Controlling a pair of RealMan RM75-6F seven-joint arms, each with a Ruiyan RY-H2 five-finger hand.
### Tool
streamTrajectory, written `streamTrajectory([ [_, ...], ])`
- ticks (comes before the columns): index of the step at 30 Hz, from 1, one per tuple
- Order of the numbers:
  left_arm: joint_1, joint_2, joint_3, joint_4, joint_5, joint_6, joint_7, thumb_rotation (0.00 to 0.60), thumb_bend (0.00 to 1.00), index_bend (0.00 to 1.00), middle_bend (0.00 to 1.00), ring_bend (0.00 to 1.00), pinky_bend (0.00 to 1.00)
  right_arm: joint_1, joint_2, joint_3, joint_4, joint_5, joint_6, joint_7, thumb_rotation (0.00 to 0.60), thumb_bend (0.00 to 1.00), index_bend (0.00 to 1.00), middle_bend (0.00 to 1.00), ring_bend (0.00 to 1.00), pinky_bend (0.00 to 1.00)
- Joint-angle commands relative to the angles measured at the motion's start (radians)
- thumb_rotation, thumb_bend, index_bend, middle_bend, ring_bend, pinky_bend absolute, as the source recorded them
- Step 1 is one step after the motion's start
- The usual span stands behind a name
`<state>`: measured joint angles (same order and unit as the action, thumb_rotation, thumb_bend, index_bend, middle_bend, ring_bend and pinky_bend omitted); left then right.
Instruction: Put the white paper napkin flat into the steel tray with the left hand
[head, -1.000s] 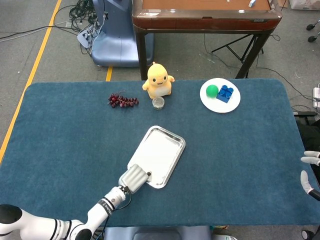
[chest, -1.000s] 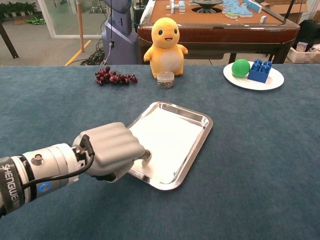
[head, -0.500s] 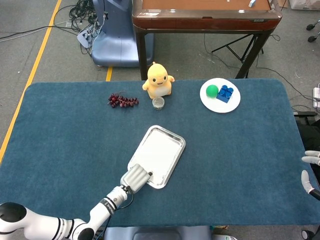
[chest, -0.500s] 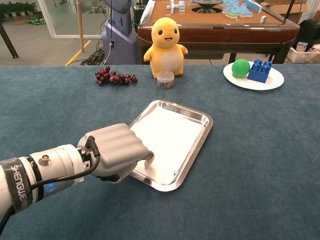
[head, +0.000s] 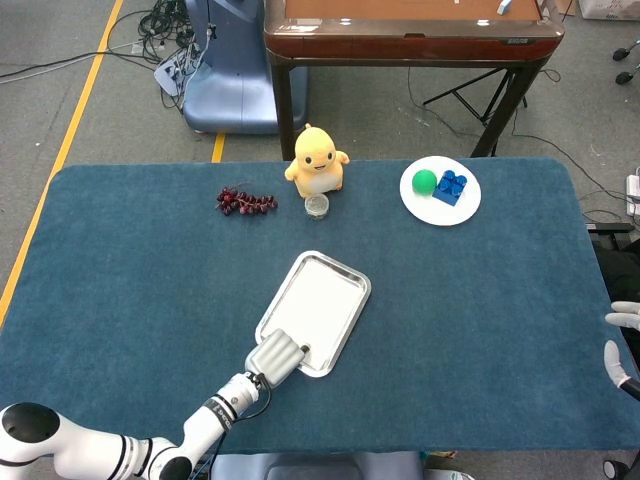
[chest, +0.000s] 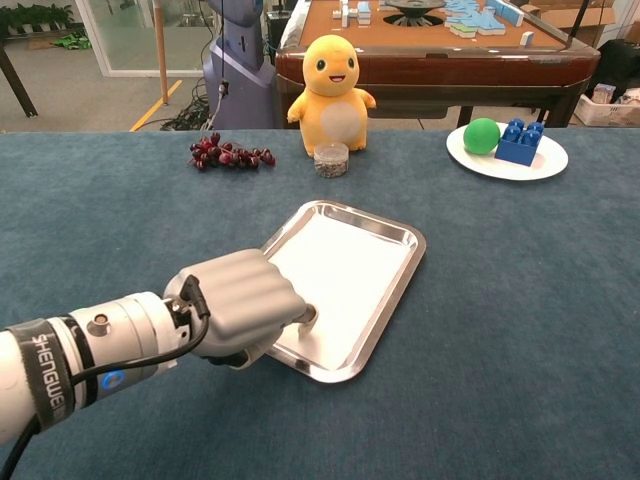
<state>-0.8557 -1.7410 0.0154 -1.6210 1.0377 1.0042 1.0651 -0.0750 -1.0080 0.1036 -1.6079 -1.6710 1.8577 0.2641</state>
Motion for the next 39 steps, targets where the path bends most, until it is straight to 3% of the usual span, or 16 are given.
streamTrajectory([
  [1,-0.002,-0.002,0.0,0.001,-0.002,0.003,0.002,0.6,0.8,0.29,1.0,1.0,1.0,0.0,0.0,0.001,0.001,0.0,0.001,0.001,0.6,0.44,0.41,0.37,0.22,0.2],
  [25,-0.016,-0.01,0.006,-0.014,0.005,0.033,0.017,0.6,0.8,0.28,1.0,1.0,1.0,-0.005,-0.003,-0.004,0.01,-0.023,0.022,0.024,0.6,0.44,0.41,0.37,0.22,0.2],
  [39,0.005,0.053,0.024,-0.083,0.031,0.088,0.03,0.6,0.79,0.29,1.0,1.0,1.0,-0.002,-0.021,-0.003,0.026,-0.049,0.044,0.014,0.6,0.44,0.42,0.37,0.22,0.2],
])
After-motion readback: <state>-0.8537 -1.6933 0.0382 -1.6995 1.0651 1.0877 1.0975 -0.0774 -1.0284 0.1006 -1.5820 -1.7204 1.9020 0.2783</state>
